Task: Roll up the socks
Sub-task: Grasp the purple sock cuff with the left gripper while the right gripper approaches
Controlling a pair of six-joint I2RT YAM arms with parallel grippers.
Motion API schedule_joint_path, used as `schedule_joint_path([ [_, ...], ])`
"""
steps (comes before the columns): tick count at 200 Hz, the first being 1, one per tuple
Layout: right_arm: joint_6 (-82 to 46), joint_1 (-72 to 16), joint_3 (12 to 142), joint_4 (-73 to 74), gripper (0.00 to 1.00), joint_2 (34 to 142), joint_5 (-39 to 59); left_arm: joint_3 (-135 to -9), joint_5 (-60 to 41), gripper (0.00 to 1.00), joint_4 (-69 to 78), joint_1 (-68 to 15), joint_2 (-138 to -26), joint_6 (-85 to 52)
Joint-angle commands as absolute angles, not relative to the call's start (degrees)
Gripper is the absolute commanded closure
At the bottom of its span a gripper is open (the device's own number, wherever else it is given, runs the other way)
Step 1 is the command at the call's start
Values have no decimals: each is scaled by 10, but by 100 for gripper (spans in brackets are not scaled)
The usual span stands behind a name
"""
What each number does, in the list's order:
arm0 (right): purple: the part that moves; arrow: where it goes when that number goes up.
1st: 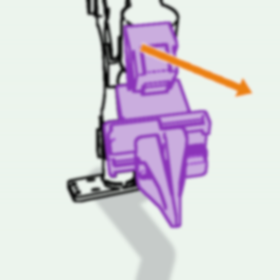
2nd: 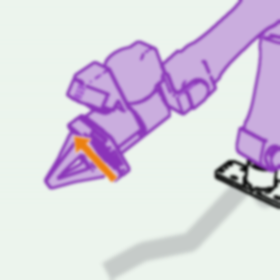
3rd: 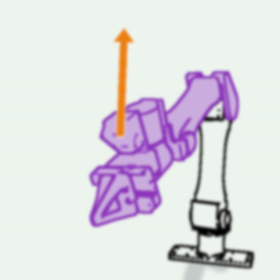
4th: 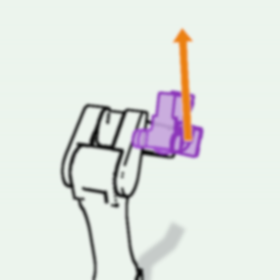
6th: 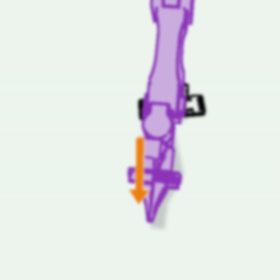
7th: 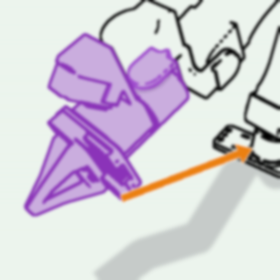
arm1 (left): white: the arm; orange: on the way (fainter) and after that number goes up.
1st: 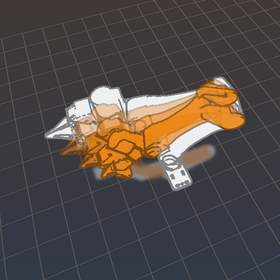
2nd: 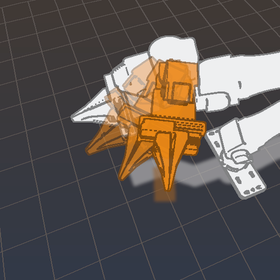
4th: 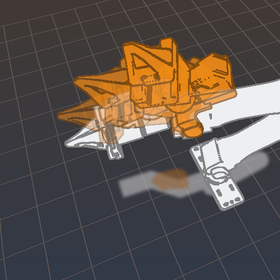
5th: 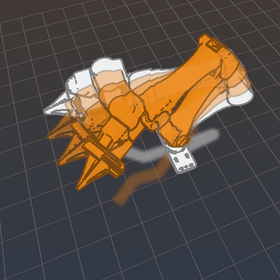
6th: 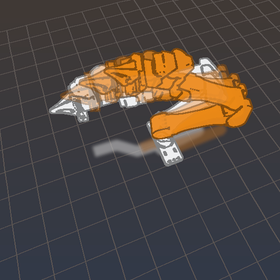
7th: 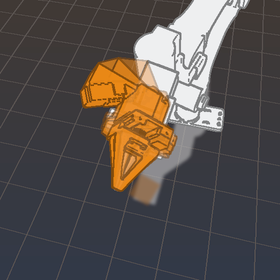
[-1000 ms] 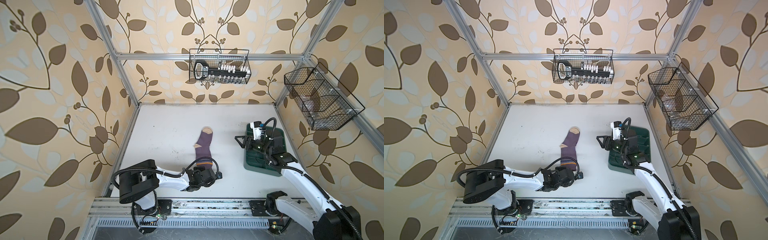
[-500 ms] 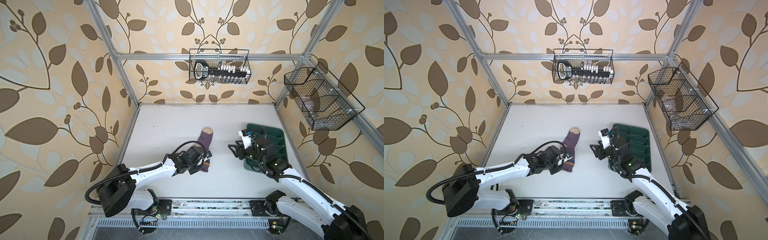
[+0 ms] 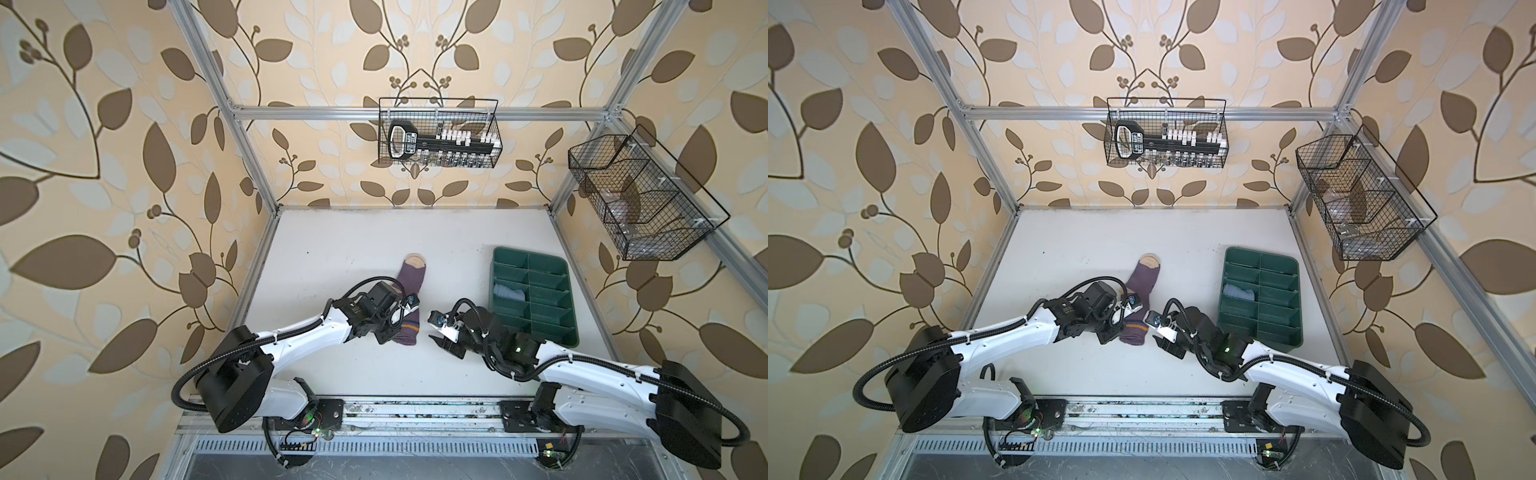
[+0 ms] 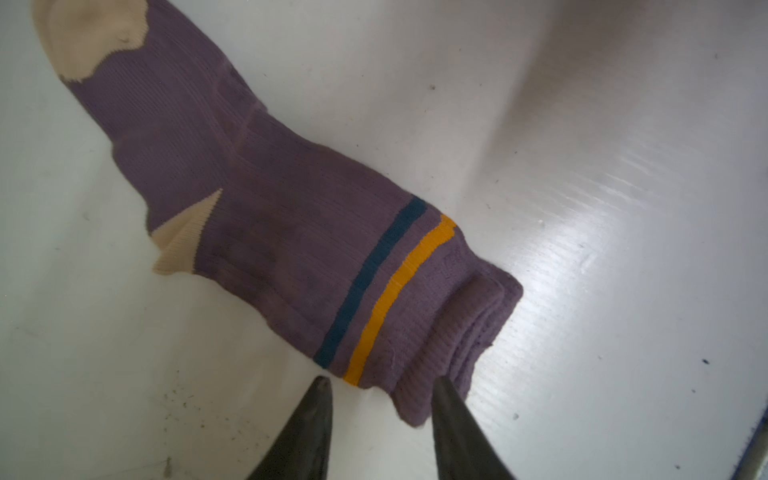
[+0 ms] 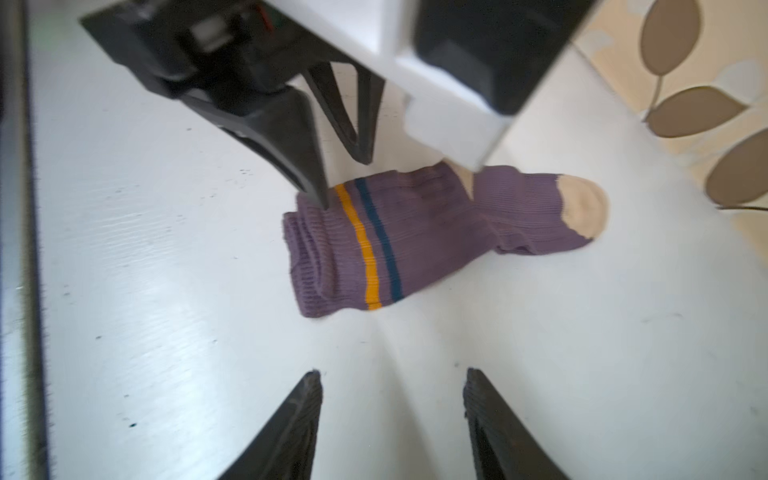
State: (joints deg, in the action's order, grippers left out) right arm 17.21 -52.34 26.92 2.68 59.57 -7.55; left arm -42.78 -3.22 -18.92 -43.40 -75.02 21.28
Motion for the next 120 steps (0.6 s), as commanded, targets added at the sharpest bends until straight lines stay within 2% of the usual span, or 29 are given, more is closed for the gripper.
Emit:
schedule_joint_path([
  [1, 181, -502, 276, 41, 42, 537, -186, -420, -13, 49, -193, -433, -695, 254],
  [29, 74, -382, 283, 54, 39, 472, -150, -399, -15, 42, -212, -469, -670, 298],
  [61, -58, -243, 279, 67, 39, 440, -66, -376, 67, 42, -197, -542, -711, 316],
  [120, -78, -208, 282, 52, 38, 435, -52, -390, 81, 38, -164, -551, -806, 302],
])
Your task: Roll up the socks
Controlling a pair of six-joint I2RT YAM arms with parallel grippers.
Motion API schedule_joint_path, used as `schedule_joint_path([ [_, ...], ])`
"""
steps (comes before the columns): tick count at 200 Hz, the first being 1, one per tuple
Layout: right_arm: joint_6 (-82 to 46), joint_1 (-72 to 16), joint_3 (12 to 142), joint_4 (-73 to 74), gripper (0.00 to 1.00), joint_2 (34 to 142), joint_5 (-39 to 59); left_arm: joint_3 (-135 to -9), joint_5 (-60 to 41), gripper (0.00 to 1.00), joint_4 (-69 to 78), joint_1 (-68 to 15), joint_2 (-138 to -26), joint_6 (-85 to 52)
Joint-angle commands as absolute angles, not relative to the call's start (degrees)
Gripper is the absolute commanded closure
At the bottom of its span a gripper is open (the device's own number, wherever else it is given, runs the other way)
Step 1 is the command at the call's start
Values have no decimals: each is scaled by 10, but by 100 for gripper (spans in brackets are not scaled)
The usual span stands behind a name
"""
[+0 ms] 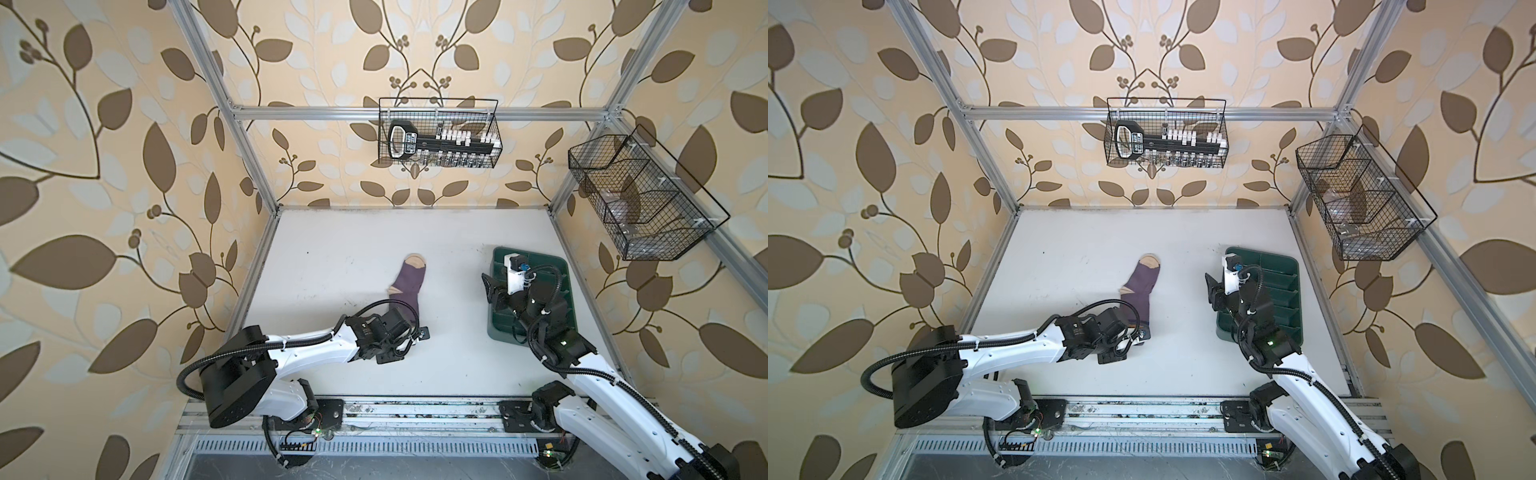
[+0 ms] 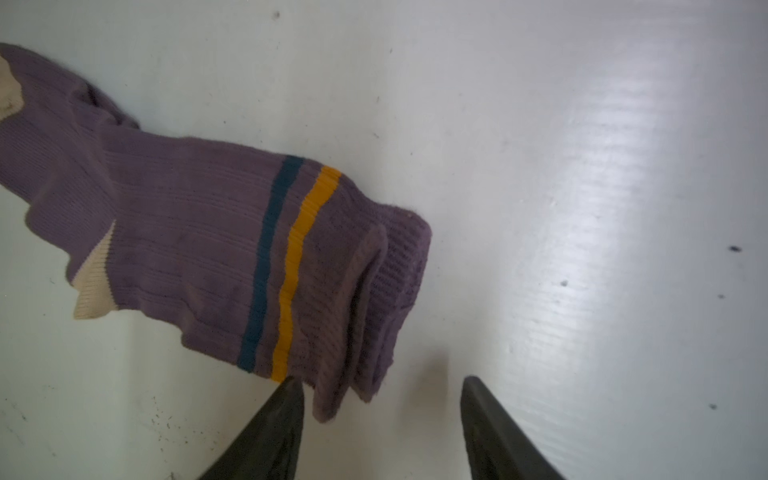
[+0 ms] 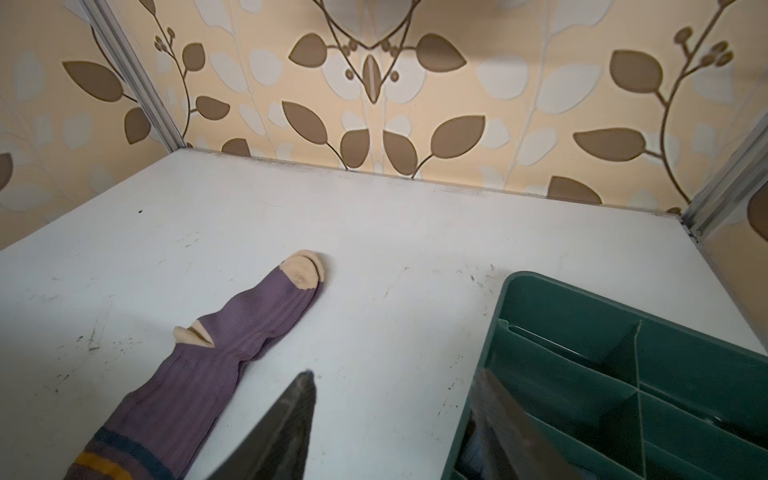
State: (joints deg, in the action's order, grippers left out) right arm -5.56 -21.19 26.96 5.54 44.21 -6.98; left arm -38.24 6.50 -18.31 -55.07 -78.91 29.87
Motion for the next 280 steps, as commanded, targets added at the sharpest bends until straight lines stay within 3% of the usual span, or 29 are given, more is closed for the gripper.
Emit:
schedule_joint_path([
  [1, -78, -208, 282, 51, 38, 436, -52, -390, 81, 38, -163, -551, -807, 303],
  [31, -80, -204, 281, 57, 38, 439, -44, -391, 130, 41, -132, -552, -851, 290],
  [73, -82, -199, 281, 59, 38, 447, -32, -400, 172, 71, -116, -552, -871, 277],
  [133, -31, -226, 285, 26, 41, 462, 31, -411, 112, 96, -158, -547, -849, 252],
  [211, 16, -420, 286, -87, 42, 470, 23, -477, -82, 98, -253, -447, -851, 224],
  [255, 68, -542, 288, -70, 42, 497, 42, -518, -127, 100, -289, -417, -896, 224],
  [280, 107, -593, 259, 13, 42, 548, 73, -537, -135, 100, -305, -413, -919, 222],
])
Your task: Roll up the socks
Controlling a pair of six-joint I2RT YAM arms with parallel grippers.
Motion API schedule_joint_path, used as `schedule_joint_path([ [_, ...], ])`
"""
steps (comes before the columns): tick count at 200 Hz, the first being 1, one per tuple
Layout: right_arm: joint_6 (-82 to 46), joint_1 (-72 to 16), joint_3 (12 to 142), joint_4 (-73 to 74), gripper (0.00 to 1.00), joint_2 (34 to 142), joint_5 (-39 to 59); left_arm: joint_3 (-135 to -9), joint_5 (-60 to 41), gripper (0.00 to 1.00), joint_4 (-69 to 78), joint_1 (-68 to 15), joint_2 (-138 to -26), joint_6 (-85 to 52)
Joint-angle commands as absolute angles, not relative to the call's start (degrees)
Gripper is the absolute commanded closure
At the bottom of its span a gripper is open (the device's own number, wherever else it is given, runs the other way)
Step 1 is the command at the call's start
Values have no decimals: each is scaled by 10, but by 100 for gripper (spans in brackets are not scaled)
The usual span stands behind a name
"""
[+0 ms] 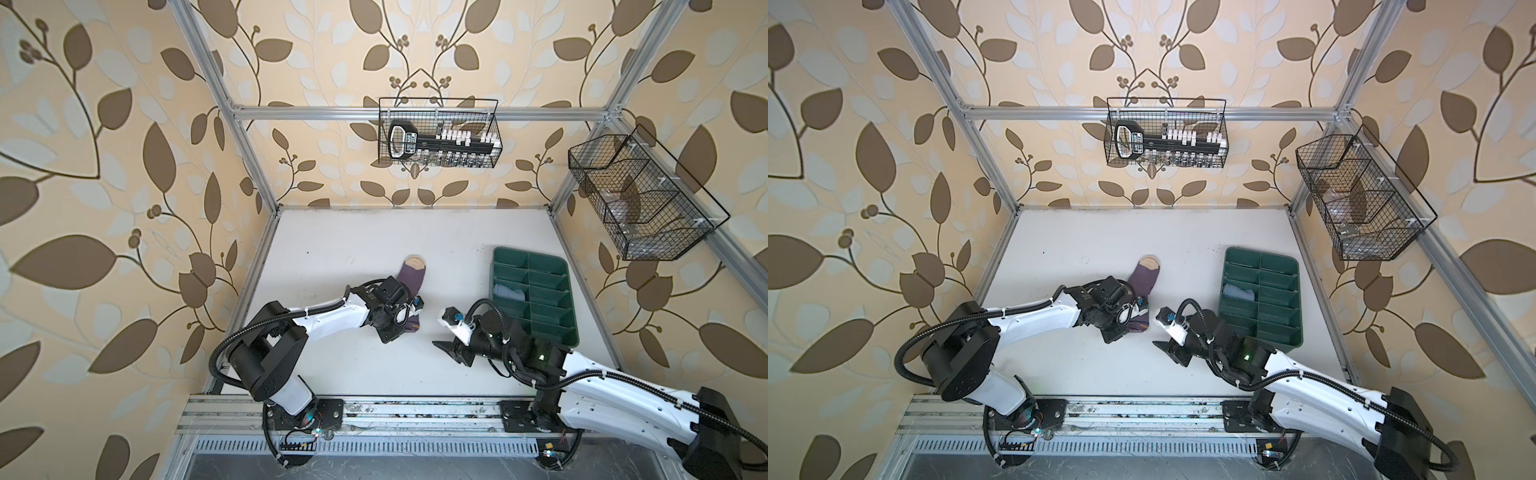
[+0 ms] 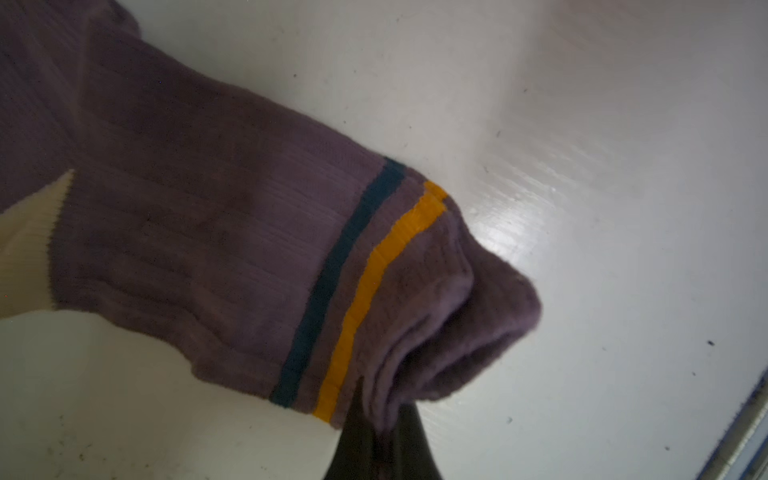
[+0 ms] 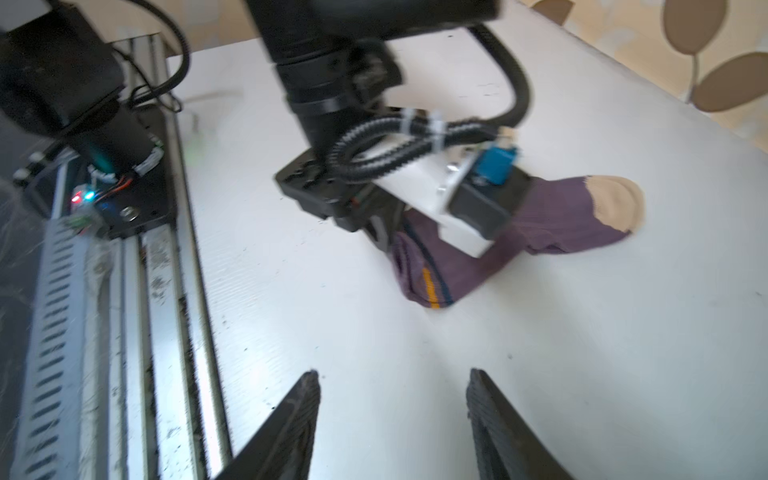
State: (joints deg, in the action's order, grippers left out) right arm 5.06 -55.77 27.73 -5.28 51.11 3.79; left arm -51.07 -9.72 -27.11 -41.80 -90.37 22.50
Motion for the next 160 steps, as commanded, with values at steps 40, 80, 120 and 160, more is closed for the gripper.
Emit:
schedule_joint_path([
  [40, 156, -602, 236, 187, 41, 687, 20, -532, -136, 100, -304, -411, -913, 216],
  [80, 136, -578, 258, 310, 41, 822, -28, -518, -134, 100, -295, -410, -895, 215],
  [120, 135, -570, 256, 350, 40, 869, -41, -511, -132, 100, -288, -410, -886, 214],
  [160, 131, -561, 255, 395, 42, 912, -63, -512, -133, 100, -289, -410, -887, 214],
])
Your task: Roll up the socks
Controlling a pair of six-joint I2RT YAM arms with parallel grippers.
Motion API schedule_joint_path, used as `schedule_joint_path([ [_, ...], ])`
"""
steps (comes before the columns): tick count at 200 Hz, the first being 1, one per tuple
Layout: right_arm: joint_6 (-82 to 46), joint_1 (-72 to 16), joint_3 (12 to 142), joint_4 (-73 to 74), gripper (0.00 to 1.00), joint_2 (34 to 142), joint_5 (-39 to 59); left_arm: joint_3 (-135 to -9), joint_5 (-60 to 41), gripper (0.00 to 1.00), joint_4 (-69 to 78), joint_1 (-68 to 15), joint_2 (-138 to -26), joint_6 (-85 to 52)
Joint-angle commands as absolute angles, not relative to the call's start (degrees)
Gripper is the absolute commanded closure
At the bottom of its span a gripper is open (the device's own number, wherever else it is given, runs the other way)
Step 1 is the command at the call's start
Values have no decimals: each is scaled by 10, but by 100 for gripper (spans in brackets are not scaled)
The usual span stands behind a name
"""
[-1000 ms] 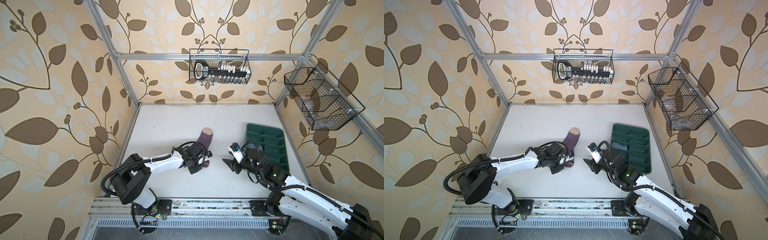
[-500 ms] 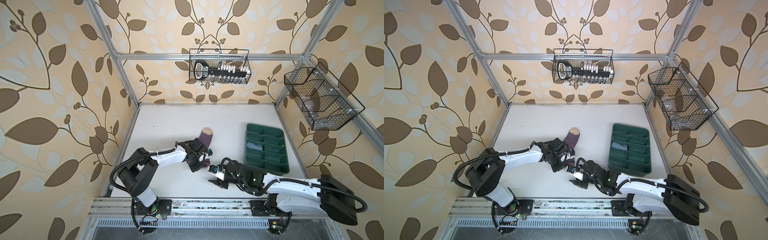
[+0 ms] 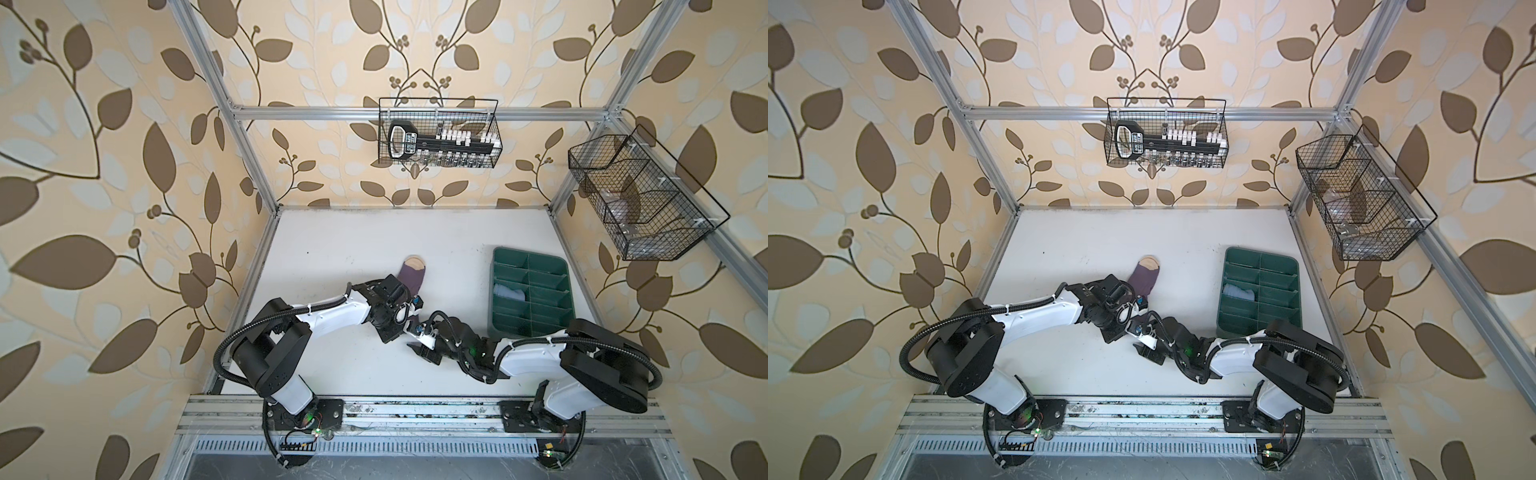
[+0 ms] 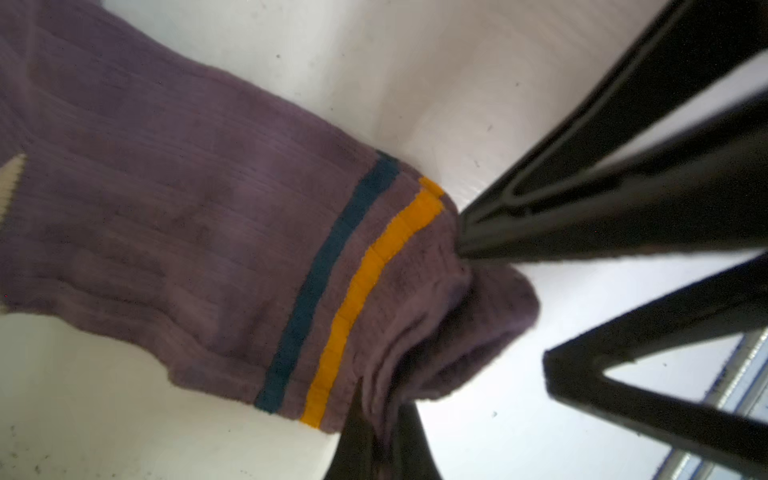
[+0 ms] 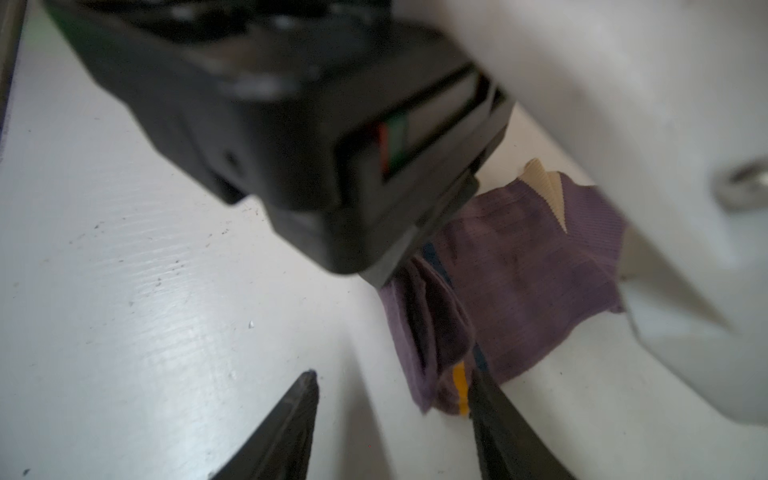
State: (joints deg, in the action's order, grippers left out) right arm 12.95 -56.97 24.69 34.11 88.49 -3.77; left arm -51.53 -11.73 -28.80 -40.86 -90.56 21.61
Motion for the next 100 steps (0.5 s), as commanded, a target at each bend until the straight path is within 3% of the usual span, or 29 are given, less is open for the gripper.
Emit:
schedule_joint_path([
  [1, 130, -561, 255, 396, 42, 913, -63, -512, -133, 100, -289, -410, -887, 214],
  [52, 130, -542, 262, 435, 44, 943, -40, -512, -138, 100, -292, -410, -887, 215],
  [100, 171, -546, 275, 424, 55, 962, 19, -517, -139, 100, -297, -410, -895, 216],
])
